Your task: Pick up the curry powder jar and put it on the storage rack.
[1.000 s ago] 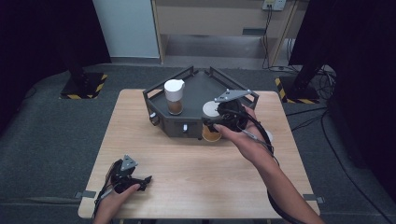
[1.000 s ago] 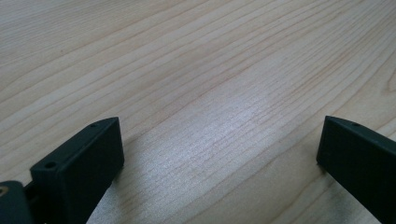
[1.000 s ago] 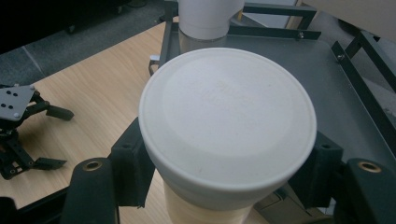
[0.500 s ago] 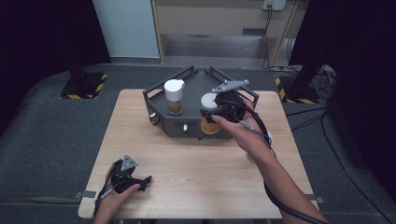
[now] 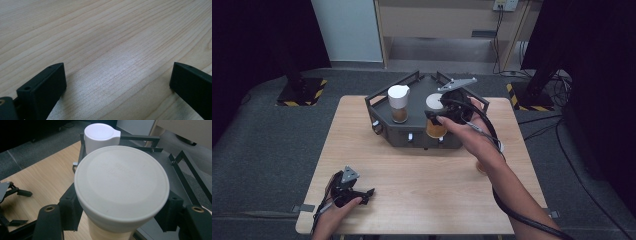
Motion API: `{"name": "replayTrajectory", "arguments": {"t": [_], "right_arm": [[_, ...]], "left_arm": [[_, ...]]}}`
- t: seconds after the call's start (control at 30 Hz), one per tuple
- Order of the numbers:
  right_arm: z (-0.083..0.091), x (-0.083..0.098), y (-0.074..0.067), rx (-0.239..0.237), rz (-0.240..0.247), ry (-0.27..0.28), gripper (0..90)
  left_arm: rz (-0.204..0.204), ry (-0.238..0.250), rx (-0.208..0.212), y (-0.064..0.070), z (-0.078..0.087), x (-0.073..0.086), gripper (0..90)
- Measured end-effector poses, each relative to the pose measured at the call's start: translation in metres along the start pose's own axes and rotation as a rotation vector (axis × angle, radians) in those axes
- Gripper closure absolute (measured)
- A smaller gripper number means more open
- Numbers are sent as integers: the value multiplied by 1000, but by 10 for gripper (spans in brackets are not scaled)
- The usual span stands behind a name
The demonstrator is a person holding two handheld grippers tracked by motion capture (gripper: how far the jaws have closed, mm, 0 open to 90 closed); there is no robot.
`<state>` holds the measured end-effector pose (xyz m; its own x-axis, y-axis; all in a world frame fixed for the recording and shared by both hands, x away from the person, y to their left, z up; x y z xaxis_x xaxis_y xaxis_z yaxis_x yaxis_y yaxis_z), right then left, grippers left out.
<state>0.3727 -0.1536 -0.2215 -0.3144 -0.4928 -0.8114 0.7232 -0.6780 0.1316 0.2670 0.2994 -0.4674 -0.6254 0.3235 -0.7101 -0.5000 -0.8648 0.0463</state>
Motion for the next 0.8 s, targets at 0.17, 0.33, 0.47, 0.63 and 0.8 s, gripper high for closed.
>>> {"name": "replayTrajectory", "arguments": {"t": [0.17, 0.33, 0.47, 0.63, 0.8], "right_arm": [[-3, -5, 2, 4, 2, -4, 339], [-6, -9, 5, 12, -4, 0, 339], [-9, -11, 8, 17, -14, -1, 339], [-15, -12, 13, 18, -24, -1, 339], [-21, -13, 16, 19, -27, -5, 339]], "left_arm": [[0, 0, 0, 0, 0, 0, 0], [0, 0, 0, 0, 0, 0, 0], [0, 1, 0, 0, 0, 0, 0], [0, 0, 0, 0, 0, 0, 0], [0, 0, 0, 0, 0, 0, 0]]}}
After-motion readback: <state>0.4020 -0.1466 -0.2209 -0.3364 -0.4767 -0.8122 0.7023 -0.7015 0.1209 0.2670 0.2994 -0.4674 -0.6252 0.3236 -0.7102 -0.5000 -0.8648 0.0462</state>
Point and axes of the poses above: each handheld gripper's, and its own axes: z roughly backward along the jaws, x roughly out of its underside, y roughly to its right, the point moved 3 cm from there along -z, roughly forward along the jaws, and after that the axes turned 4 degrees about z, right-handed, at the moved point
